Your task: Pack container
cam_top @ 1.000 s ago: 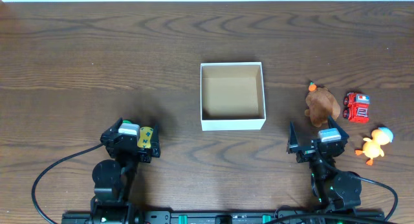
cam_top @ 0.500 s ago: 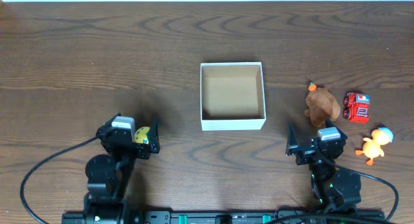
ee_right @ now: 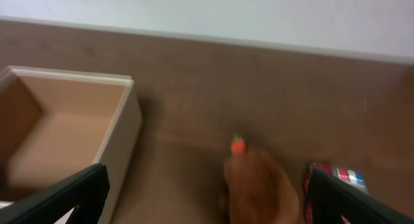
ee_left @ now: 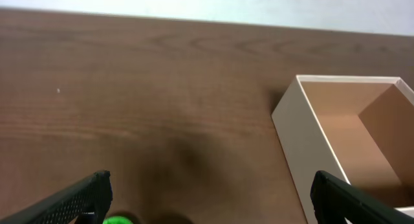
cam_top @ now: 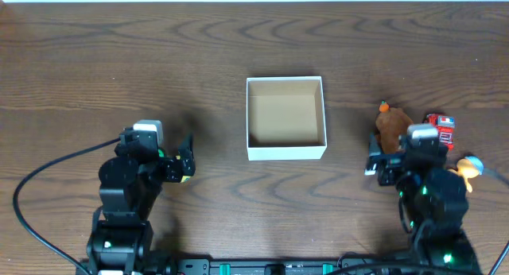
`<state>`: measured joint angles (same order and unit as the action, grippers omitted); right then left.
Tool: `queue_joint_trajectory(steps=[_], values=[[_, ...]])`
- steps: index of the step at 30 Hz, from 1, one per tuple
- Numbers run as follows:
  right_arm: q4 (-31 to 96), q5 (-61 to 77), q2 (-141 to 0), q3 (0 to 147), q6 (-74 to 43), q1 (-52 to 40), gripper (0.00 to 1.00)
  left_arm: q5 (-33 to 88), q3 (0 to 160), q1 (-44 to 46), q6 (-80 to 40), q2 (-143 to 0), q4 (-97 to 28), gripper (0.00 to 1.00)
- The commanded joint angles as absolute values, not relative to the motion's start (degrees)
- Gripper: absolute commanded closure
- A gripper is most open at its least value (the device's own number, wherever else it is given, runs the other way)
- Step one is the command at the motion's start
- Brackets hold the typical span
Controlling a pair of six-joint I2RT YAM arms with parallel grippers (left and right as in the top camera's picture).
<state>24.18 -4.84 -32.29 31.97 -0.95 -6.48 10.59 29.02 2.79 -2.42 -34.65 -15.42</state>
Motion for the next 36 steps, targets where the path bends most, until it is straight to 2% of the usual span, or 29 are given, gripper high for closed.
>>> queue_joint_trajectory(steps=[1, 10, 14, 22, 31, 36], values=[[28.4, -5.5, -39.4, 39.7, -5.6, -3.0, 0.01, 11.1, 33.0, 2.9, -4.7, -36.7, -18.3, 0.02], [46.5, 4.3, -61.6, 60.9, -6.4, 11.7, 0.01, 11.0, 36.6, 2.9, -4.6, -40.0, -22.5, 0.02], [52.0, 5.5, -68.8, 66.9, -6.4, 15.5, 0.01, 11.0, 36.6, 2.9, -4.6, -40.3, -22.5, 0.02], [49.5, 1.4, -73.2, 67.8, -5.0, 19.7, 0.01, 10.9, 36.6, 2.9, -4.6, -40.3, -22.5, 0.02], [47.3, 1.5, -85.7, 68.9, 6.7, 24.6, 0.01, 10.9, 36.6, 2.9, -4.6, -40.4, -22.5, 0.02], [44.1, 1.5, -90.9, 68.9, 7.9, 25.1, 0.01, 10.9, 36.6, 2.9, -4.6, -40.4, -22.5, 0.02]])
